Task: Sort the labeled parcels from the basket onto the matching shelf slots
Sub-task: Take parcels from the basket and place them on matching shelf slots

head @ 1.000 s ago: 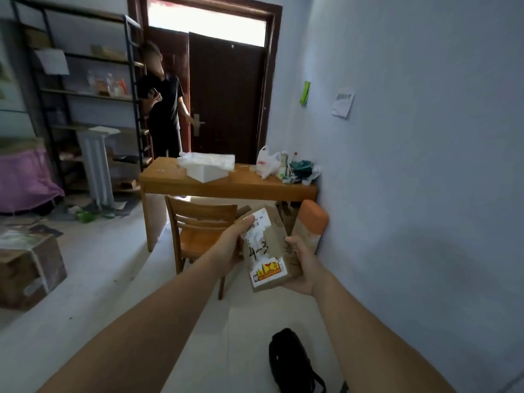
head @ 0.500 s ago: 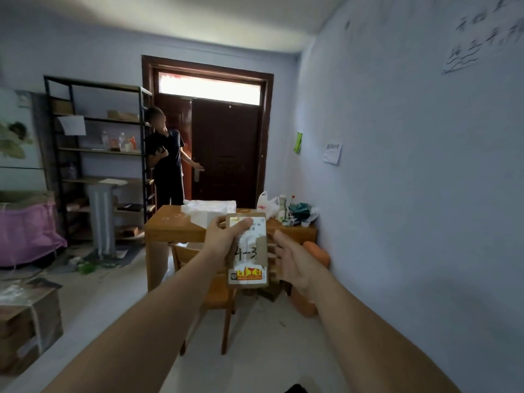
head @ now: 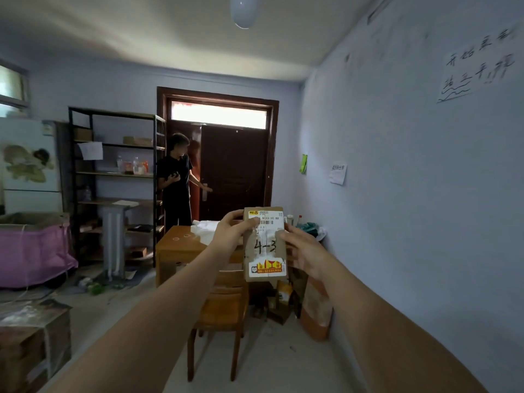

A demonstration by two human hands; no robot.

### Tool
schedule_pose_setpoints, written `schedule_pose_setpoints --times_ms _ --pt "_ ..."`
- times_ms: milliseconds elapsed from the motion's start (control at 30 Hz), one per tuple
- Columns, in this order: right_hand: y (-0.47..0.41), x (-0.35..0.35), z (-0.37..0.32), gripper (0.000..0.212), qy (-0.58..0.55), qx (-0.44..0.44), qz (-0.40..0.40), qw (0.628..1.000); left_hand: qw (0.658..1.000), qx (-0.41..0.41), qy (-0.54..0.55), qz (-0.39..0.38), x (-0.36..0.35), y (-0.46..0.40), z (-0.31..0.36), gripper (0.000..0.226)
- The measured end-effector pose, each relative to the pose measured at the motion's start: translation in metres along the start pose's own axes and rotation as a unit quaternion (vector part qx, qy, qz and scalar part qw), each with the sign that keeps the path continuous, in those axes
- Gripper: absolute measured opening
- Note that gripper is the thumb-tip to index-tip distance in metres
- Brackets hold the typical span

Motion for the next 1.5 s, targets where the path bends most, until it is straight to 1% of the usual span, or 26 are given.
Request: schedule_pose_setpoints --times_ms 367,467,600,767,833,933,967,1067,1167,1233,1267,1367,1500 --pt "0.001 -0.009 -0.008 0.040 0.020 0.003 0.008 1.000 1.000 -0.023 -0.006 -0.007 0.008 0.007 0.013 0.045" --pt "0.003 -0.009 -0.011 0.037 0.026 0.002 0.011 1.000 1.000 -0.024 -0.004 -0.012 0.009 0.007 0.014 0.045" --pt "0.007 -0.011 -0.017 0.028 0.027 0.003 0.018 0.999 0.999 -0.031 -0.003 -0.016 0.008 0.006 0.017 0.046" --pt "0.017 -0.011 -0.029 0.019 0.030 0.006 0.033 0.999 0.999 -0.045 -0.008 -0.019 0.003 0.007 0.028 0.040" --pt "0.023 -0.011 -0.036 0.019 0.033 0.012 0.041 0.999 0.998 -0.052 -0.008 -0.022 -0.001 0.008 0.034 0.041" --pt "0.036 -0.006 -0.045 0.024 0.041 0.015 0.084 0.996 0.997 -0.060 0.009 -0.042 -0.013 0.007 0.041 0.043" --pt "0.043 -0.002 -0.048 0.026 0.040 0.016 0.104 0.994 0.996 -0.059 0.024 -0.055 -0.021 0.007 0.042 0.045" --pt "0.075 0.017 -0.066 0.022 0.042 0.040 0.158 0.986 0.989 -0.043 0.075 -0.124 -0.059 0.006 0.044 0.055" --pt "0.124 0.043 -0.085 0.027 0.052 0.064 0.221 0.972 0.969 -0.020 0.096 -0.226 -0.117 0.015 0.041 0.053" --pt "0.166 0.062 -0.094 0.029 0.061 0.072 0.271 0.958 0.951 -0.003 0.107 -0.290 -0.163 0.028 0.033 0.059" --pt "0.188 0.071 -0.098 0.029 0.070 0.074 0.296 0.950 0.943 0.002 0.106 -0.315 -0.187 0.037 0.029 0.058" --pt "0.265 0.092 -0.108 0.029 0.103 0.062 0.368 0.922 0.920 0.005 0.087 -0.383 -0.253 0.072 0.027 0.046" --pt "0.369 0.103 -0.117 0.033 0.115 0.057 0.446 0.886 0.880 0.000 0.092 -0.465 -0.329 0.132 0.037 0.045"
Point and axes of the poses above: each hand's wrist, its own y-axis away from the middle knuckle, its own x-axis out of the back of the hand, z = x × y, the point moved 4 cm from there along -y, towards the middle knuckle, and after that the axes turned 8 degrees about -z, right-handed, at the moved point
